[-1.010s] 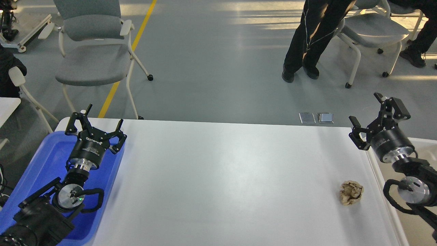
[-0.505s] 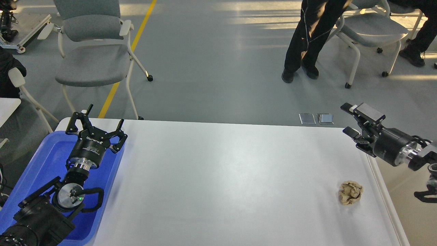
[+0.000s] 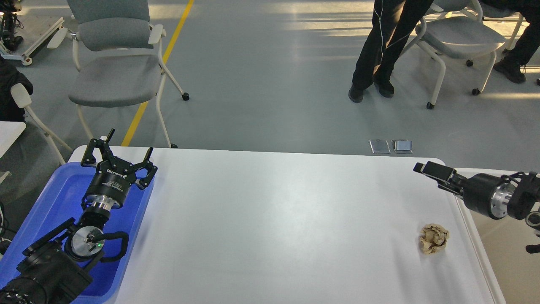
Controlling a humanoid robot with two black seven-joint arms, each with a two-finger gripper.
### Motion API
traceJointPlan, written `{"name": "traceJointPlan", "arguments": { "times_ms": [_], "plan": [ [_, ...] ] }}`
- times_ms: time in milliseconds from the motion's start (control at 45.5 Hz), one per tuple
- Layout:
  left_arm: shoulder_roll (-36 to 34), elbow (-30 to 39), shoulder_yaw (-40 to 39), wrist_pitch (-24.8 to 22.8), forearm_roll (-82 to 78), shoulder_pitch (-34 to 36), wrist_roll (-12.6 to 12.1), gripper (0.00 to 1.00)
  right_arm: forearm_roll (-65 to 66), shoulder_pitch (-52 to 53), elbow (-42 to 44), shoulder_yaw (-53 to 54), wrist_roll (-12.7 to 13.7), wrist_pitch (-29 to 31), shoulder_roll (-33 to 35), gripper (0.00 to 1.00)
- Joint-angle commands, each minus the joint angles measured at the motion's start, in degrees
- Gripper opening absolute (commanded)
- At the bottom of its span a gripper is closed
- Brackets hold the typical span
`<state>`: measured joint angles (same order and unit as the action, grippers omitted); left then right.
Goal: Tidy desktop
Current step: 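Rotate the right gripper sideways and lower it beside the paper ball, then close the right gripper on the crumpled paper ball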
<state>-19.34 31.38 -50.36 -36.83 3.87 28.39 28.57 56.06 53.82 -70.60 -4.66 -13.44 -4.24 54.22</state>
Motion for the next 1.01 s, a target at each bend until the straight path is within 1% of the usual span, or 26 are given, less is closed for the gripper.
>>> {"name": "traceJointPlan", "arguments": {
  "times_ms": [0, 132, 176, 329, 483, 571, 747, 856, 922, 988],
  "plan": [
    [0.00, 0.00, 0.00, 0.01, 0.00, 0.00, -0.01, 1.00, 17.85, -2.21, -0.24, -3.08, 1.84, -2.96, 0.10, 1.00],
    [0.00, 0.00, 0.00, 0.01, 0.00, 0.00, -0.01, 1.00, 18.38, -7.13, 2.56, -3.60, 2.01, -7.71, -0.60, 1.00],
    [0.00, 0.00, 0.00, -0.08, 0.00, 0.00, -0.01, 1.00, 18.38, -8.55, 3.62, -3.78, 2.10, -8.16, -1.13, 1.00],
    [0.00, 0.00, 0.00, 0.01, 0.00, 0.00, -0.01, 1.00, 18.47, -11.71, 8.28, -3.87, 1.84, -9.12, -4.73, 1.00],
    [0.00, 0.00, 0.00, 0.01, 0.00, 0.00, -0.01, 1.00, 18.47, -13.91, 14.87, -4.04, 1.31, -13.86, -9.21, 1.00],
    [0.00, 0.00, 0.00, 0.01, 0.00, 0.00, -0.01, 1.00, 18.03, -13.74, 17.77, -3.87, 1.22, -14.22, -11.15, 1.00],
    [0.00, 0.00, 0.00, 0.01, 0.09, 0.00, -0.01, 1.00, 17.77, -14.18, 18.92, -3.96, 0.87, -14.66, -12.91, 1.00],
    [0.00, 0.00, 0.00, 0.01, 0.00, 0.00, -0.01, 1.00, 17.77, -15.32, 23.74, -3.96, 0.78, -15.63, -15.54, 1.00],
    [0.00, 0.00, 0.00, 0.01, 0.00, 0.00, -0.01, 1.00, 17.68, -16.02, 26.03, -3.96, 0.08, -15.72, -16.86, 1.00],
    [0.00, 0.00, 0.00, 0.01, 0.09, 0.00, -0.01, 1.00, 17.59, -16.20, 26.57, -3.96, -0.80, -15.80, -17.39, 1.00]
  ]
}}
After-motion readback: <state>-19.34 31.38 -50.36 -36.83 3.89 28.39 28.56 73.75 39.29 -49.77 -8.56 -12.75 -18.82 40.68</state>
